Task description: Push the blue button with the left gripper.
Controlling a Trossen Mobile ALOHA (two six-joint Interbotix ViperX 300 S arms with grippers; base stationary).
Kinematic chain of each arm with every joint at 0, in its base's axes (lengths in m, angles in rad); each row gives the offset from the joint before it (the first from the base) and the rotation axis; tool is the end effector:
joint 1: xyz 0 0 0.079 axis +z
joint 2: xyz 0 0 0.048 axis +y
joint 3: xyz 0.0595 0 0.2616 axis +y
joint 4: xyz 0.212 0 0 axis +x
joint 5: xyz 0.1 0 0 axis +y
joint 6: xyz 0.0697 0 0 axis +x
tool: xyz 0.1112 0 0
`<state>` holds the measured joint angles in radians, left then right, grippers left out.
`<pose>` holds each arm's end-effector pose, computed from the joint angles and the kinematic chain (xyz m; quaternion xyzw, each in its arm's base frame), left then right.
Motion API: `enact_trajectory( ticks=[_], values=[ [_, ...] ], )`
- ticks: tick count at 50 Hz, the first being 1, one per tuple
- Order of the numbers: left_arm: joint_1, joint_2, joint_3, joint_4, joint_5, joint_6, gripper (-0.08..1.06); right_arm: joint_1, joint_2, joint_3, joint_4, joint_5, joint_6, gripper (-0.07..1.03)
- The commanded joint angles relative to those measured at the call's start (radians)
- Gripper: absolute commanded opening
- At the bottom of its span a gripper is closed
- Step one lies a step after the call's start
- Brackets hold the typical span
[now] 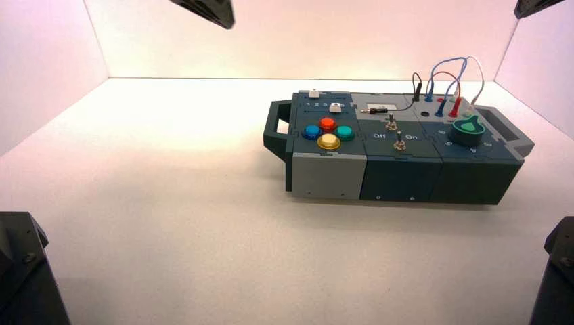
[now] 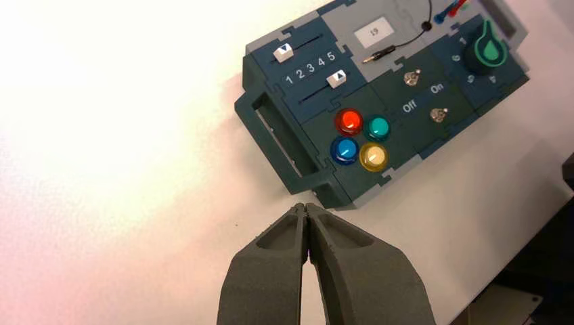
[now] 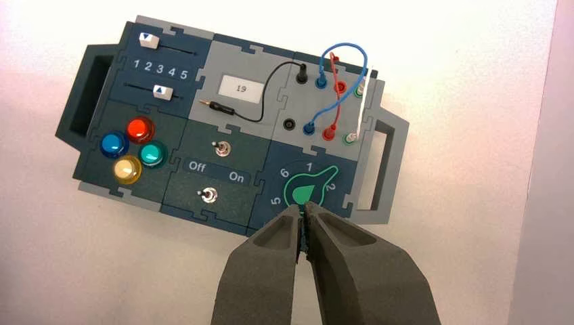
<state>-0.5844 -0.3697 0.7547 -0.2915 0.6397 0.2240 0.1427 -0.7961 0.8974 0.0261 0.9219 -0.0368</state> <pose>0.2713 -0.2166 0.1249 0.0935 0.4731 -0.3210 0.8151 0.2561 0.0406 0.1666 -0.0390 0.4878 0.0763 0.8687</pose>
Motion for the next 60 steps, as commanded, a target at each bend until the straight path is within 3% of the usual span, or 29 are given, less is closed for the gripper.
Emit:
enact_trajectory(
  ticks=[1,15,38,60],
  values=[
    [-0.017,0.075,-0.081,0.002,0.012,0.009,-0.03,0.002,0.000,-0.025,0.005,-0.009,-0.003,0.03],
    [-0.077,0.238,-0.176,-0.006,0.023,0.012,-0.03,0.002,-0.006,-0.021,0.005,-0.009,-0.002,0.03],
    [-0.176,0.417,-0.244,-0.011,0.025,0.006,-0.03,0.002,-0.011,-0.017,0.005,-0.009,-0.002,0.03],
    [-0.190,0.518,-0.302,-0.026,0.023,0.006,-0.03,0.002,-0.011,-0.020,0.005,-0.009,-0.005,0.03]
  ],
)
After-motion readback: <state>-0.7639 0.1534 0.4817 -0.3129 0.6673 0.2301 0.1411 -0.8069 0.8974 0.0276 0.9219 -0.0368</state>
